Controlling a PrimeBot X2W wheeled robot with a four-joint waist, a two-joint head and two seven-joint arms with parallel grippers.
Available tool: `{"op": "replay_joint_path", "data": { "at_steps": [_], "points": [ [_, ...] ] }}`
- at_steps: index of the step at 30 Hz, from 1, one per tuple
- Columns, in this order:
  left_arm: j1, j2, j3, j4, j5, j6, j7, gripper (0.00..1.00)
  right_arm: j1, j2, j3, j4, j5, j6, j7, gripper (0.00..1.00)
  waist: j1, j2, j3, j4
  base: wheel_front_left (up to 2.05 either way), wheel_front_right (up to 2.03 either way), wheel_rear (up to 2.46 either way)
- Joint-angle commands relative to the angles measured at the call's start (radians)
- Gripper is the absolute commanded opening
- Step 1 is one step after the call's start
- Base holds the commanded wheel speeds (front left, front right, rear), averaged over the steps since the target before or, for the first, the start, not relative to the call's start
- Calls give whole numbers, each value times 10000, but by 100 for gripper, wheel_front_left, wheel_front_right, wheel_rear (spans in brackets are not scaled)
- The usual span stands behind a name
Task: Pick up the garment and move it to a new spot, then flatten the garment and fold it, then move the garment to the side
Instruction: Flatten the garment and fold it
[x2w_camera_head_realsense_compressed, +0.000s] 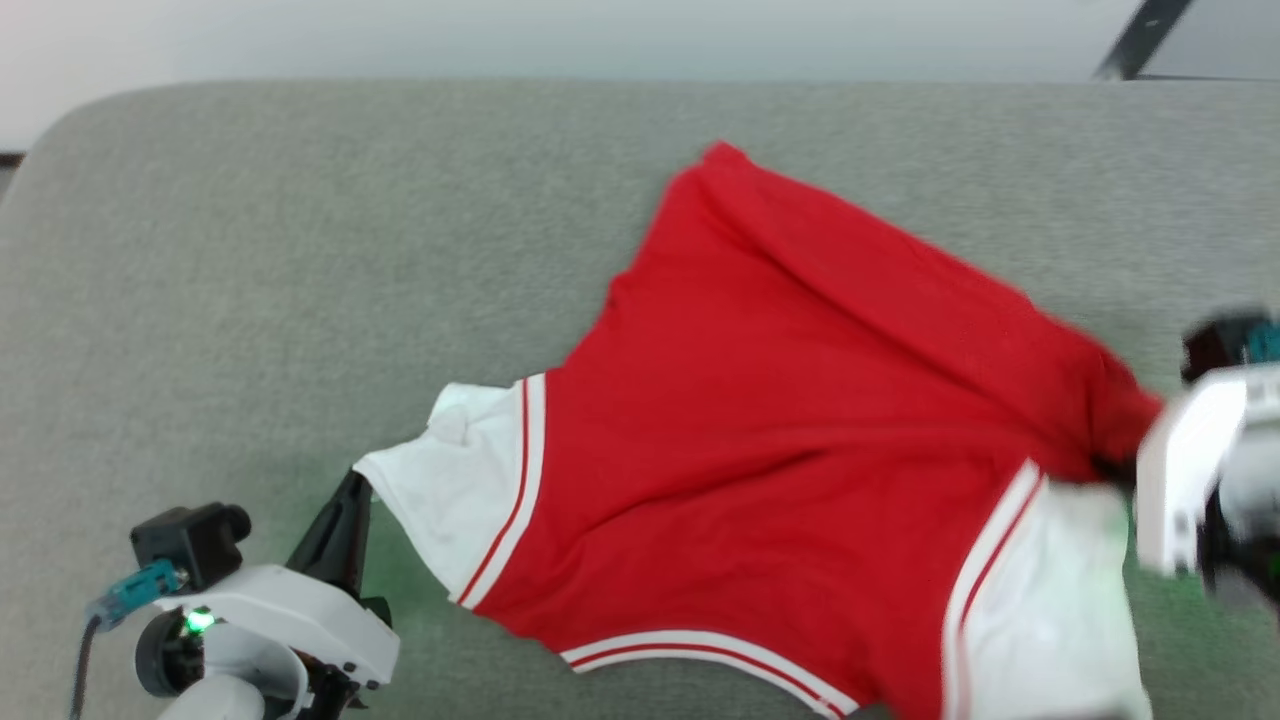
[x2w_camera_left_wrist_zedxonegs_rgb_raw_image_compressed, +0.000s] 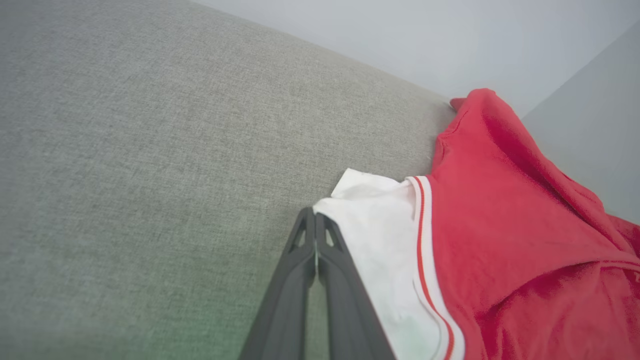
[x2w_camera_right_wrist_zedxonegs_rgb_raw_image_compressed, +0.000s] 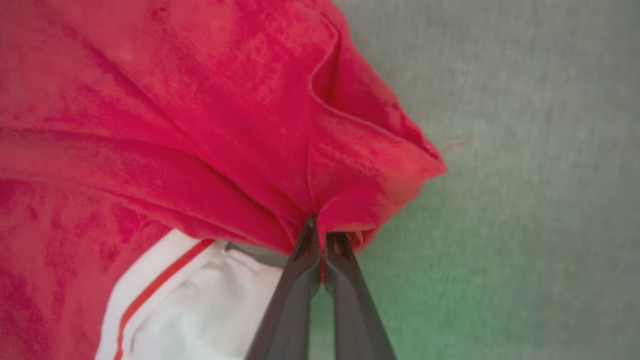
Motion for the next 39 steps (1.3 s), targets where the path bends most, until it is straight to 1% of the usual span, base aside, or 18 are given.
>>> {"op": "replay_joint_path", "data": {
  "at_steps": [1,5,8,9,11,14,15,16,17,20,22,24,28,31,33,34,37,39],
  "points": [
    [134,63,51,-81,-35,55,-15,0,1154,76,-178,-224,-159,-33,446,0,0,0,-319,-380,0,0,0],
    [224,188,148,-324,-88,169,9,0,2703,840,-1258,-2135,-591,-26,1111,0,0,0,-256,-517,0,0,0],
    [125,200,133,-459,-73,204,58,0,3259,1336,-1837,-3086,-1123,-26,1467,0,0,0,-173,-515,0,0,0],
    [70,188,120,-483,-59,211,88,0,3367,1520,-2001,-3253,-1236,-26,1559,0,0,0,-145,-500,0,0,0],
    [-31,150,76,-522,-21,212,150,0,3493,1633,-2197,-3417,-1644,-28,1700,0,0,0,-96,-456,0,0,0],
    [-112,90,16,-508,5,185,163,0,3450,1831,-2409,-3034,-1993,-28,1996,0,0,0,-74,-393,0,0,0],
    [-151,59,-2,-488,-1,164,175,0,3443,1806,-2408,-2817,-2131,-37,2080,3,0,0,-78,-365,0,0,0],
    [-181,37,-28,-461,9,148,189,0,3443,1814,-2510,-2544,-2297,-40,2151,43,0,0,-96,-342,0,0,0],
    [-205,9,-50,-437,14,135,206,0,3388,1817,-2581,-2322,-2467,-53,2173,100,0,0,-120,-320,0,0,0],
    [-173,-48,-126,-349,8,121,234,0,3155,1837,-2635,-1992,-2659,-57,2327,100,0,0,-263,-255,0,0,0],
    [-86,-54,-133,-325,-15,129,214,0,3009,1815,-2484,-2262,-2558,-36,2641,100,0,0,-379,-249,0,0,0],
    [13,-38,-119,-329,-55,170,184,0,2931,1746,-2589,-2810,-2308,-27,2989,100,0,0,-498,-270,0,0,0],
    [239,44,-67,-390,-113,225,151,0,2919,1464,-2927,-4323,-1874,-25,3673,100,0,0,-706,-356,0,0,0],
    [386,115,-14,-478,-138,294,120,0,2897,1419,-3424,-5407,-1599,-25,3867,100,0,0,-820,-404,0,0,0],
    [429,142,16,-548,-156,318,106,0,2659,1454,-3567,-6174,-1362,-25,3546,100,0,0,-863,-420,0,0,0],
    [453,151,26,-580,-174,315,104,0,2493,1543,-3734,-6442,-1303,-25,3198,100,0,0,-872,-424,0,0,0],
    [488,161,12,-656,-164,359,126,0,1995,1829,-3754,-6975,-1214,-25,1448,100,0,0,-887,-404,0,0,0],
    [465,146,-18,-708,-139,357,141,0,1753,1694,-3231,-7103,-1205,-25,-29,100,0,0,-878,-359,0,0,0]
  ]
}}
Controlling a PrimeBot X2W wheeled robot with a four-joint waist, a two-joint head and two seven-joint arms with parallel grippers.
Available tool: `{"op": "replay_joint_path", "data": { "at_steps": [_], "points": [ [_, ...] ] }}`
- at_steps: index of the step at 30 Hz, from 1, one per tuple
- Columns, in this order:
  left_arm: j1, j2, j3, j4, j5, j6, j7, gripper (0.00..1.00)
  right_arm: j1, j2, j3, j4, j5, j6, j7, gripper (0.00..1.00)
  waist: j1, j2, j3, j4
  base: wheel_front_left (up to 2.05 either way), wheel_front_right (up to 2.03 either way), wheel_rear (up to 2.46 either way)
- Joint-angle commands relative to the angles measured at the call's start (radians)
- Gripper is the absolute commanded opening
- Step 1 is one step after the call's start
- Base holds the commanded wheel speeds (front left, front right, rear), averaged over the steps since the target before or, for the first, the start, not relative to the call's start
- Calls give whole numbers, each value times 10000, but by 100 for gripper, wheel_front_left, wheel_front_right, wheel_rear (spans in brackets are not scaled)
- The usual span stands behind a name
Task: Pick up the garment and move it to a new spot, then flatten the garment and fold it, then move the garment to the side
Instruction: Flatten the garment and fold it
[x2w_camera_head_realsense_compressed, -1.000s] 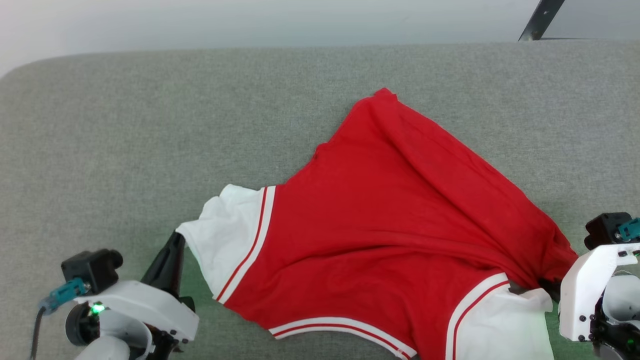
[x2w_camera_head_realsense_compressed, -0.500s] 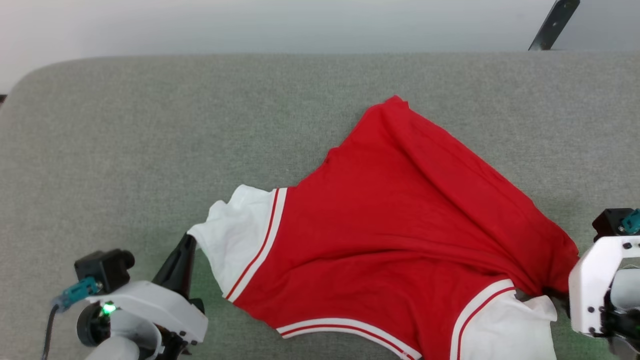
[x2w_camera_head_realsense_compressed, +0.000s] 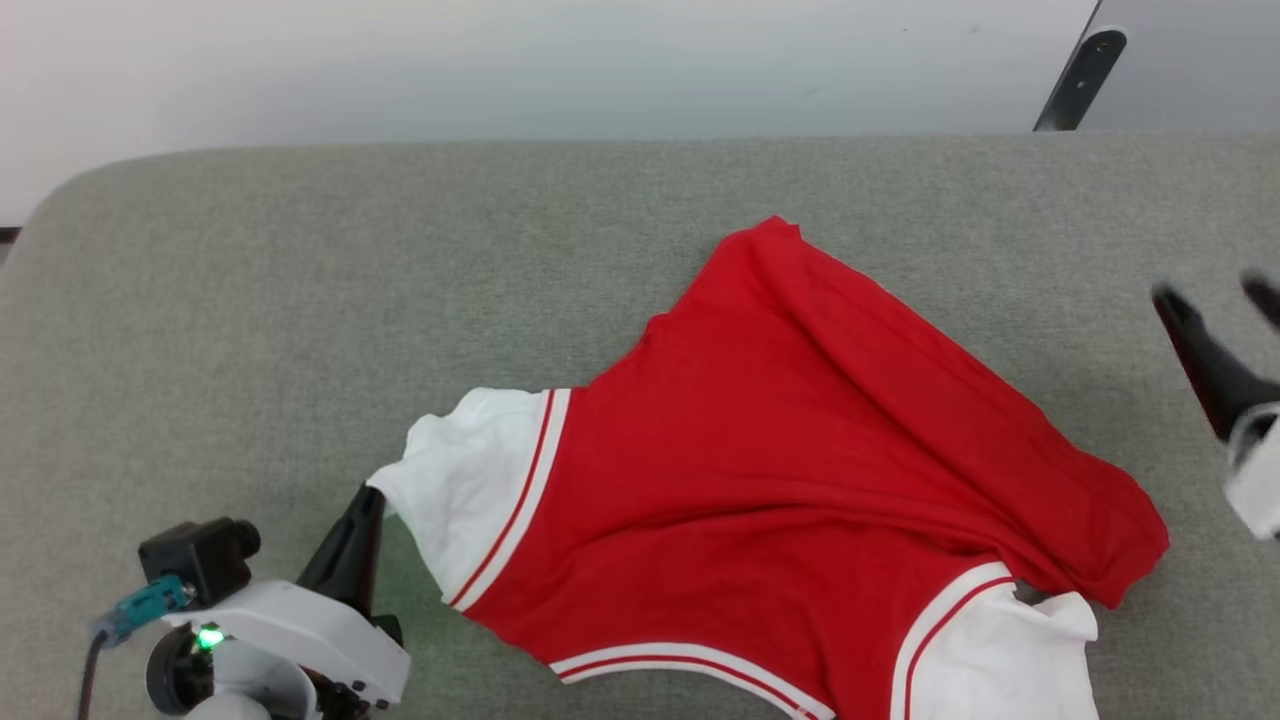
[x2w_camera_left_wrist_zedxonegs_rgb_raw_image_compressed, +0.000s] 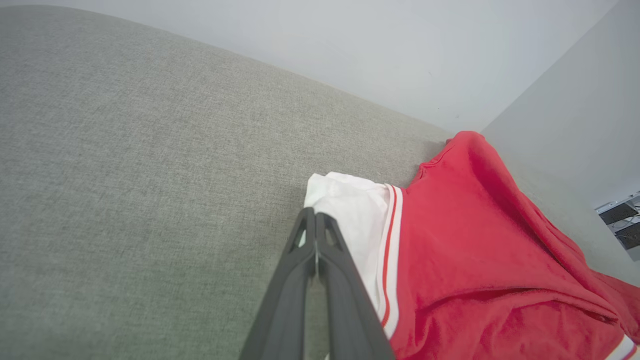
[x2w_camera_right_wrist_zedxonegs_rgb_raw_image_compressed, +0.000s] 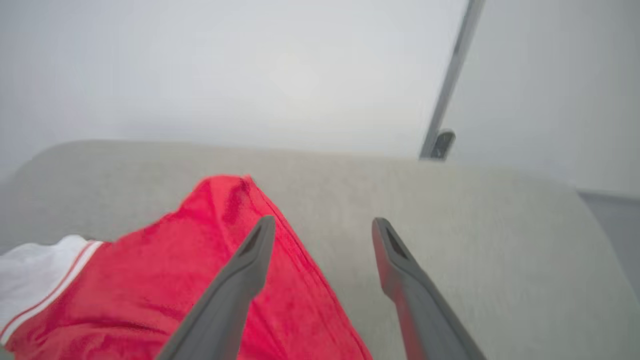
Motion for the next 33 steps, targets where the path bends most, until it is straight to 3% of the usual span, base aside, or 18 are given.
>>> {"op": "replay_joint_path", "data": {
  "at_steps": [1,5,8,10,14,20,24,28,33],
  "points": [
    [30,12,-11,-46,34,38,1,0,-90,-56,262,163,-27,-17,-1103,100,0,0,18,57,0,0,0],
    [-99,-52,-86,-104,95,31,34,0,-368,-449,1418,856,-316,-14,-3922,100,0,0,63,205,0,0,0],
    [-223,-141,-166,-121,131,2,70,0,-790,-653,2158,1820,-549,-15,-5423,100,0,0,132,352,0,0,0],
    [-312,-190,-228,-138,154,-26,106,0,-1383,-649,2621,2611,-505,-15,-6018,100,0,0,222,464,0,0,0],
    [-527,-292,-337,-117,227,-102,171,0,-2590,-853,3437,4040,-355,-15,-6120,100,0,0,413,697,0,0,0],
    [-1237,-747,-722,28,437,-375,289,0,-5507,-1285,5105,7387,480,-14,-4434,100,0,0,1021,1480,0,0,0],
    [-1783,-1237,-1057,325,565,-641,330,0,-7059,-1371,5864,9285,1487,-17,-2736,100,0,0,1439,2065,0,0,0],
    [-2201,-1693,-1331,758,641,-930,309,0,-8110,-1414,6693,10573,2152,-16,-824,100,0,0,1705,2566,0,0,0],
    [-2590,-2132,-1531,1258,657,-1274,218,0,-8888,-1442,7271,11840,2332,-16,674,100,0,0,1943,3049,0,0,0]
  ]
}}
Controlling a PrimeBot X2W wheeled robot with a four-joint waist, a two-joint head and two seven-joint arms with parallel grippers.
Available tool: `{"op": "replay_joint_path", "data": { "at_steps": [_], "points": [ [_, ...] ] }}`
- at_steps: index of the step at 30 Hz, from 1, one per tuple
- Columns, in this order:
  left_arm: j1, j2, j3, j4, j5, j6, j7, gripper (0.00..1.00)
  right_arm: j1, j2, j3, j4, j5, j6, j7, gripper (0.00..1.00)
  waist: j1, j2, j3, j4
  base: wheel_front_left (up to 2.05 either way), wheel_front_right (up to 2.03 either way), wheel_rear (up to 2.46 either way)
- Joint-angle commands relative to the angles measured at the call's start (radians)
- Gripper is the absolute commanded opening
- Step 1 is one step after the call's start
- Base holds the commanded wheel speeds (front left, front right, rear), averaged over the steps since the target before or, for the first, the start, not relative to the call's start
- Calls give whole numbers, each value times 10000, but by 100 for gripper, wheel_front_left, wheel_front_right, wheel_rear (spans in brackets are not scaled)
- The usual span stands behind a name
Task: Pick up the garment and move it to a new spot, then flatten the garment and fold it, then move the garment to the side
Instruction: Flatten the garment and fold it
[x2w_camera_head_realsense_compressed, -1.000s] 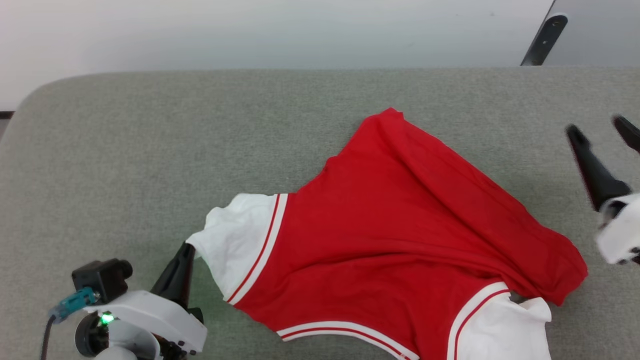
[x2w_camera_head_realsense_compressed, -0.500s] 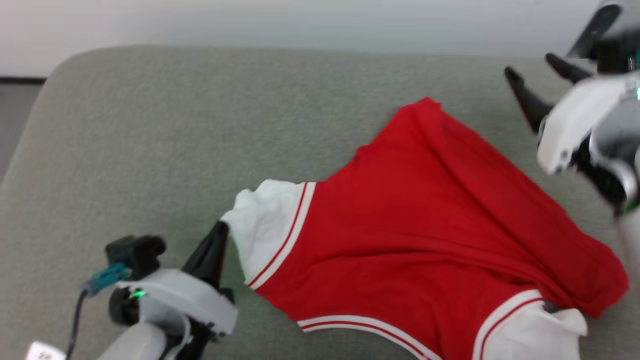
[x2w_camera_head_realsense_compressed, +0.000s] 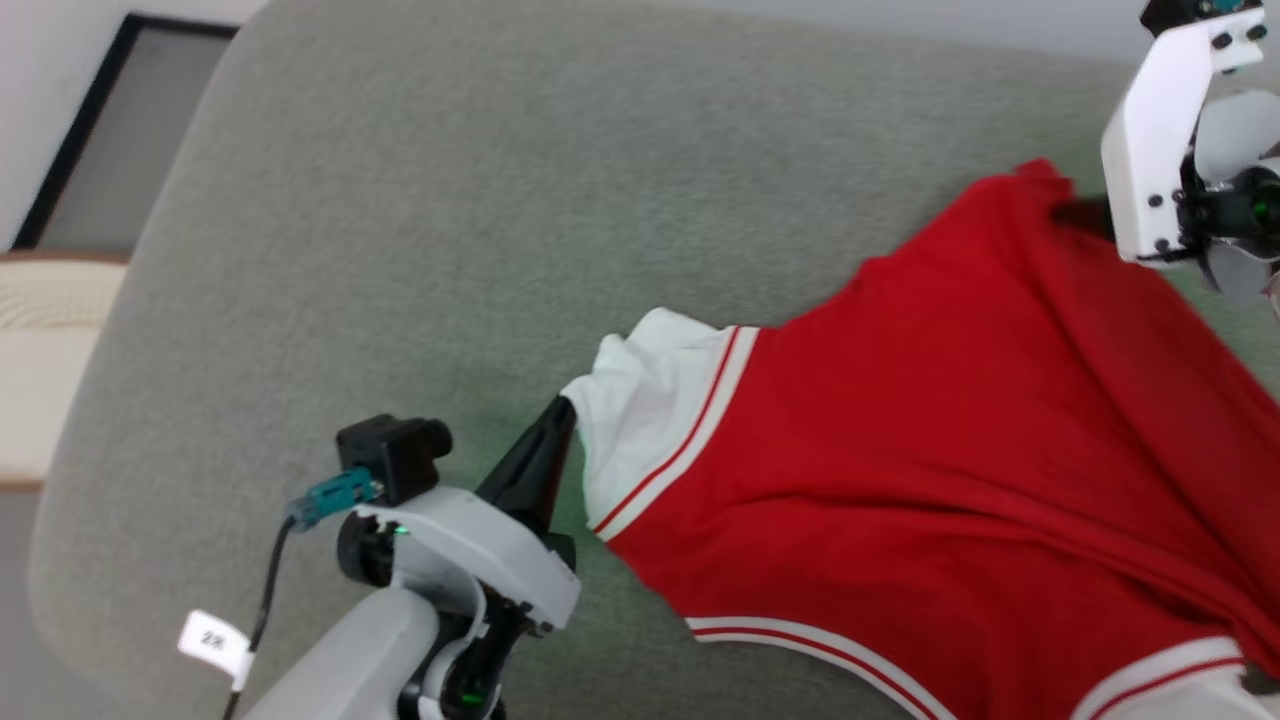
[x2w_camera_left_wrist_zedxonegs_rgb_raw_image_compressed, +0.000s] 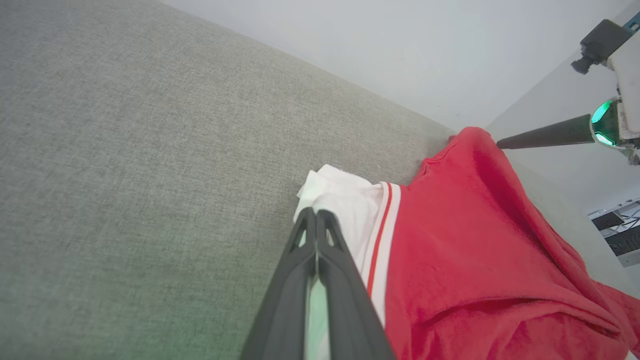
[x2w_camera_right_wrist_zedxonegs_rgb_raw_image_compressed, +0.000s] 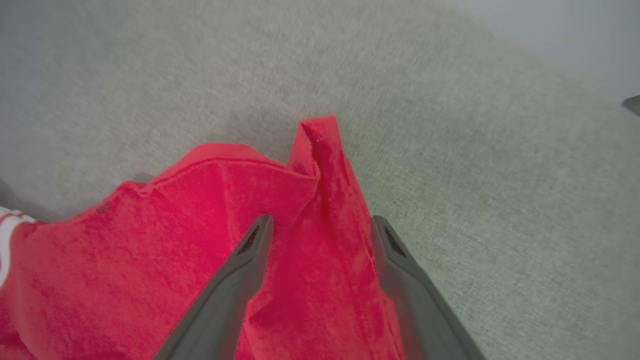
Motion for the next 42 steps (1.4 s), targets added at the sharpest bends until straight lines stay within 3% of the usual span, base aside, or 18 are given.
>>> {"op": "replay_joint_path", "data": {
  "at_steps": [1,8,9,10,20,26,34,38,42],
  "points": [
    [-171,-109,-40,64,49,-102,-59,0,-126,-31,103,228,-79,-16,183,100,0,-1,461,564,0,0,0],
    [-538,-484,-184,604,100,-407,-164,0,-348,142,583,1701,-511,-16,888,100,0,-1,731,943,0,0,0],
    [-584,-523,-196,683,102,-424,-176,0,-308,188,582,1879,-543,-16,860,56,0,-1,745,959,0,0,0],
    [-629,-562,-198,752,94,-466,-194,0,-311,207,607,2027,-624,-16,800,0,0,-1,757,968,0,0,0],
    [-538,-463,21,1329,-112,-539,-342,0,-873,374,376,2500,-550,-16,-164,0,0,-1,367,537,0,0,0],
    [-754,191,535,1441,-323,-471,-224,0,-732,371,248,1849,-72,-16,-1594,0,0,-1,-160,-223,0,0,0],
    [-2551,1379,756,1754,-231,-395,1530,0,-917,789,233,2004,-99,-16,-3586,0,0,-1,-1291,-1447,0,0,0],
    [-4055,1456,550,2430,-47,-444,2655,0,-1390,1423,64,2656,-463,-16,-4903,0,0,-1,-1836,-1990,0,0,0],
    [-5688,1178,373,3552,126,-623,3479,0,-2056,2148,-212,3615,-1025,-16,-6328,0,0,-1,-2231,-2495,0,0,0]
  ]
}}
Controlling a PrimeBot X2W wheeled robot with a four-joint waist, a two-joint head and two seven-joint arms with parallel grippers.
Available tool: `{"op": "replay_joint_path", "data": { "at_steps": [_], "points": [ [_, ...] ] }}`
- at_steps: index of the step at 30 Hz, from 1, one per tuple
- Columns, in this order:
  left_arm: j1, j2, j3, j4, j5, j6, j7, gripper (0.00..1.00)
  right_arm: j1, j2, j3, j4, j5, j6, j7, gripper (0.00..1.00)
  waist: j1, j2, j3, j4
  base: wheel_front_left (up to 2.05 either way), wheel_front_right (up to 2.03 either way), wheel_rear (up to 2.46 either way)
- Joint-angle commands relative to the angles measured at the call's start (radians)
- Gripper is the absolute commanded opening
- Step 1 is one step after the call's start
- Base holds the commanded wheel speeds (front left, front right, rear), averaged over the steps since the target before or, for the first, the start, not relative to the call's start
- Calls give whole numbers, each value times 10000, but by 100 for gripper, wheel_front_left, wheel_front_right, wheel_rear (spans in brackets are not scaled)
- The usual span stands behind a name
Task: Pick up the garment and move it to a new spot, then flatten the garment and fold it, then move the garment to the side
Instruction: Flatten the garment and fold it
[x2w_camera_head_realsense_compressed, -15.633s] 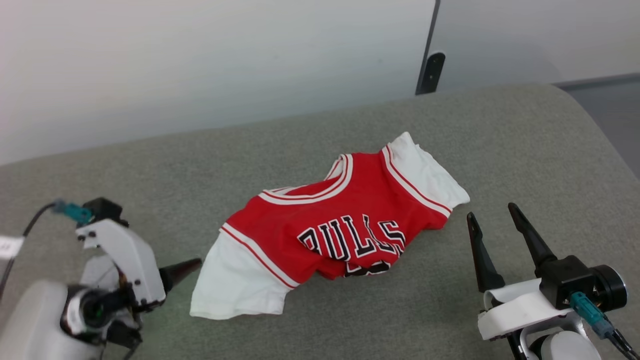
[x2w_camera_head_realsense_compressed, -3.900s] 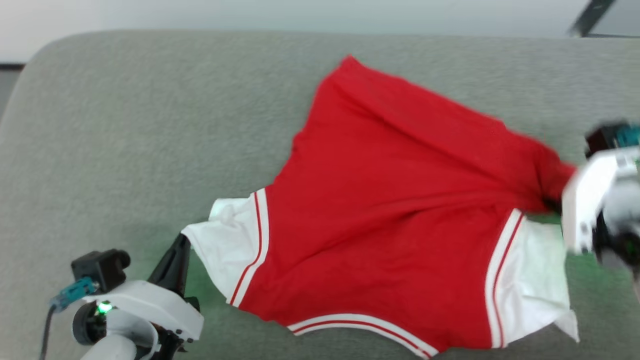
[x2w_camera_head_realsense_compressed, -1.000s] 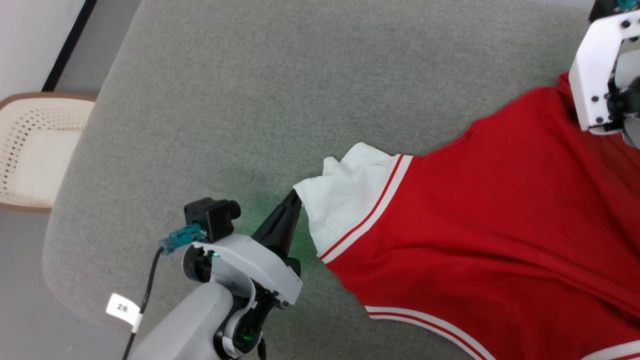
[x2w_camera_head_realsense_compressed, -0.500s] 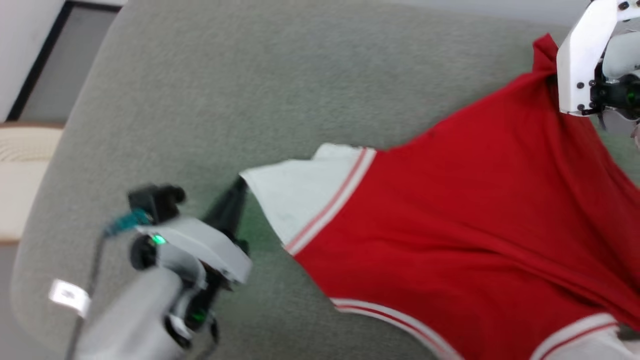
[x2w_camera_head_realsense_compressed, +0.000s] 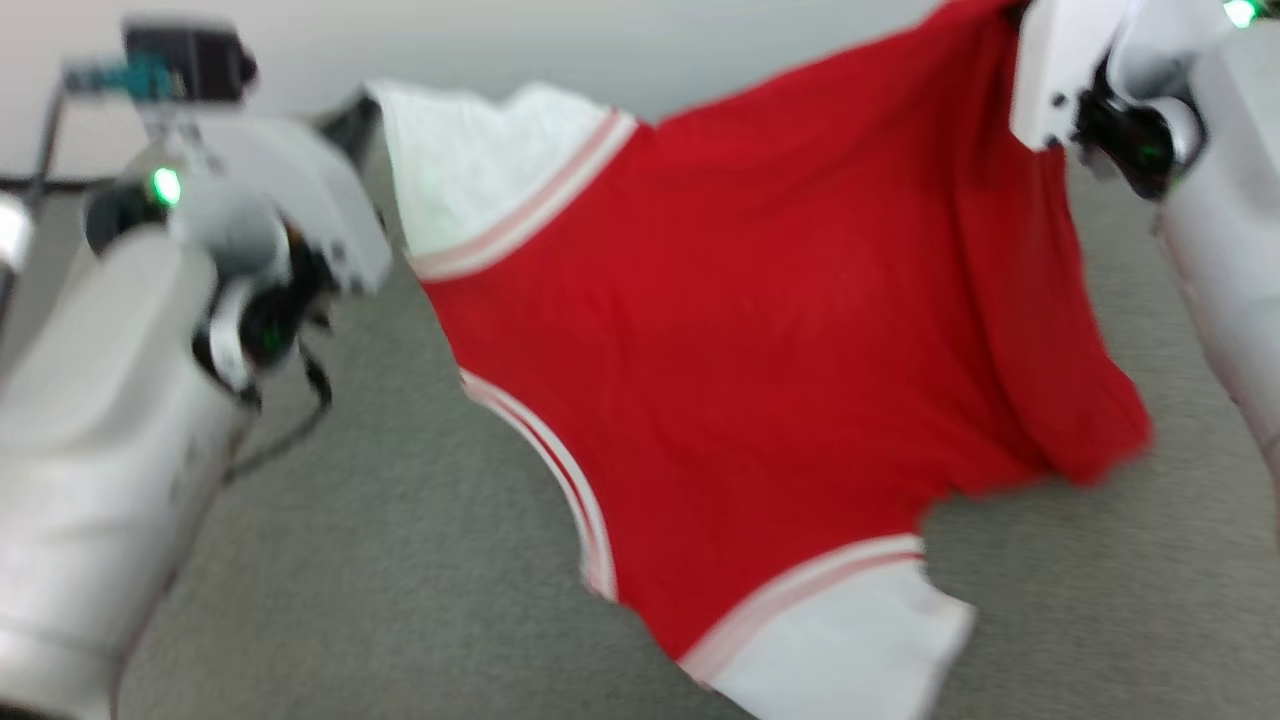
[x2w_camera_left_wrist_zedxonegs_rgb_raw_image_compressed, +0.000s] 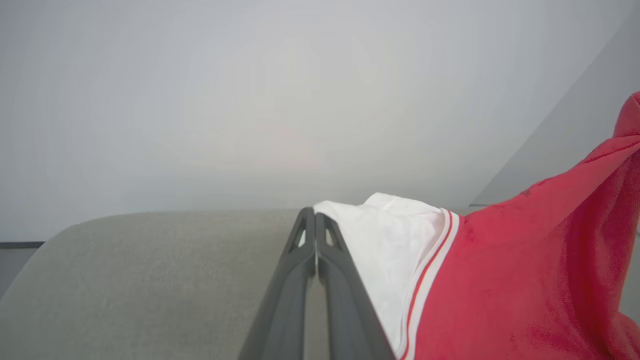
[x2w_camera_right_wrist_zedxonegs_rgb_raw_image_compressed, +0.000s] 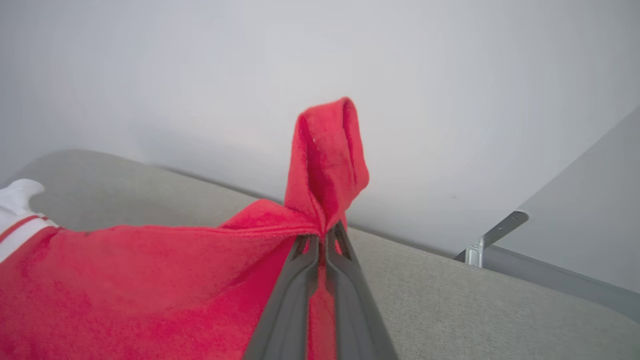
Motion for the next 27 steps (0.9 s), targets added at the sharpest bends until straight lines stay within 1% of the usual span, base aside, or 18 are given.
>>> {"op": "replay_joint_path", "data": {
  "at_steps": [1,5,7,8,11,12,16,17,22,27],
  "points": [
    [-584,-111,-75,396,163,-89,185,0,-318,284,-83,261,-282,-16,-498,0,0,-1,-880,-1001,0,0,0],
    [-2126,-440,-318,1641,477,-344,627,0,-965,745,-412,745,-788,-16,-1634,0,0,-1,-1004,-1364,0,0,0],
    [-2897,-571,-477,2198,734,-490,780,0,-1229,889,-621,864,-980,-16,-2027,0,0,-1,-1048,-1509,0,0,0],
    [-3276,-662,-432,2514,697,-546,828,0,-1368,961,-739,894,-1102,-16,-2214,0,0,-1,-1067,-1580,0,0,0],
    [-4318,-860,-557,3315,958,-722,887,0,-1716,1040,-1184,949,-1466,-16,-2715,0,0,-1,-1171,-1724,0,0,0],
    [-4635,-885,-642,3547,1134,-780,904,0,-1786,1070,-1315,957,-1599,-16,-2797,0,0,-1,-1208,-1772,0,0,0],
    [-5748,-1137,-711,4491,1293,-795,997,0,-1985,1214,-1998,971,-2112,-16,-2742,0,0,-1,-1166,-1895,0,0,0],
    [-5748,-1137,-711,4491,1293,-795,997,0,-1985,1214,-1998,971,-2112,-16,-2742,0,0,-1,-1166,-1895,0,0,0],
    [-6881,-1484,-546,5373,1314,-816,610,0,-2391,1317,-2908,981,-2867,-16,-3176,0,0,-1,-667,-1971,0,0,0],
    [-8024,-1813,-587,5926,1535,-917,74,0,-3018,1332,-3829,965,-3835,-16,-3710,0,0,-1,398,-1853,0,0,0]
  ]
}}
